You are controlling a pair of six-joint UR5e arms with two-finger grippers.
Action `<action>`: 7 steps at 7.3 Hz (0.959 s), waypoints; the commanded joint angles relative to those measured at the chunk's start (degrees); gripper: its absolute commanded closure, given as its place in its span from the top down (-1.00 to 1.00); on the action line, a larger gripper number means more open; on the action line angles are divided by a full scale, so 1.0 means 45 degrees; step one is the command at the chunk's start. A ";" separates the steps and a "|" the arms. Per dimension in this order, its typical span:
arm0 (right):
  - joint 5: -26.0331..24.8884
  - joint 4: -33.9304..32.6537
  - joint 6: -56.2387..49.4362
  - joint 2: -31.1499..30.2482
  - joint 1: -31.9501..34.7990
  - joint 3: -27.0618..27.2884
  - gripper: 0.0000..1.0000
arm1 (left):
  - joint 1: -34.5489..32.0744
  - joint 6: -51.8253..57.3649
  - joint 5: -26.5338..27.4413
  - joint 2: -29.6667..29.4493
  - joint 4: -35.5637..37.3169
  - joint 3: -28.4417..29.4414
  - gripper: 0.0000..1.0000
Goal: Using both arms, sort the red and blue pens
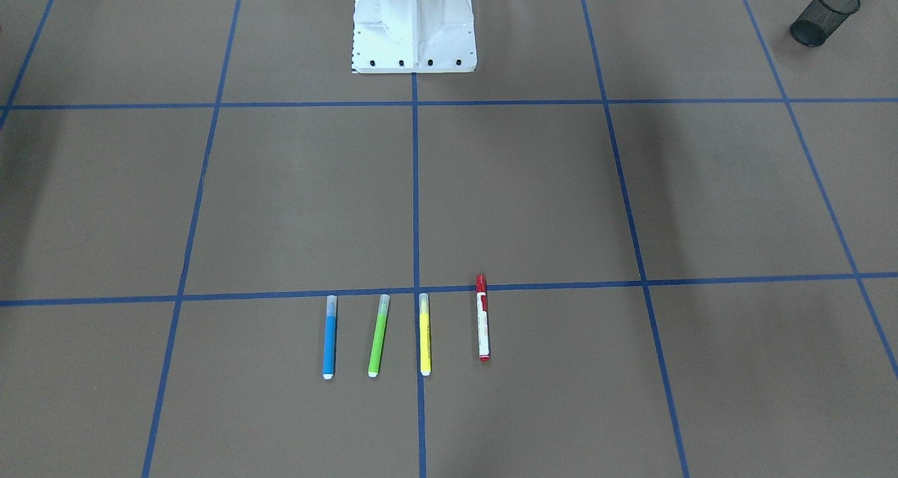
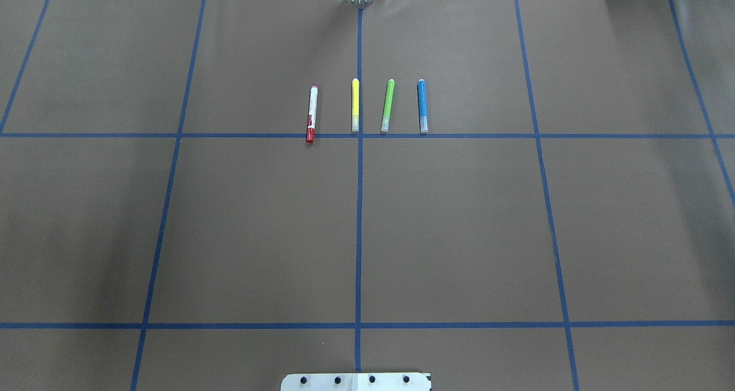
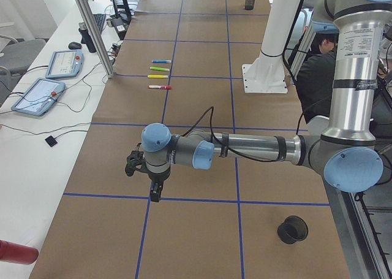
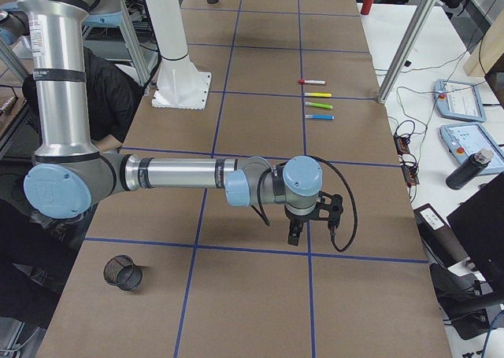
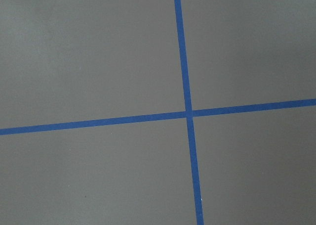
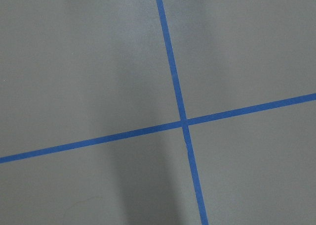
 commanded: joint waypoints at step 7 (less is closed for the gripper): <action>0.0024 0.0045 0.0000 0.0001 -0.0018 0.0082 1.00 | 0.0040 -0.0039 -0.0117 -0.0174 -0.0001 -0.0187 1.00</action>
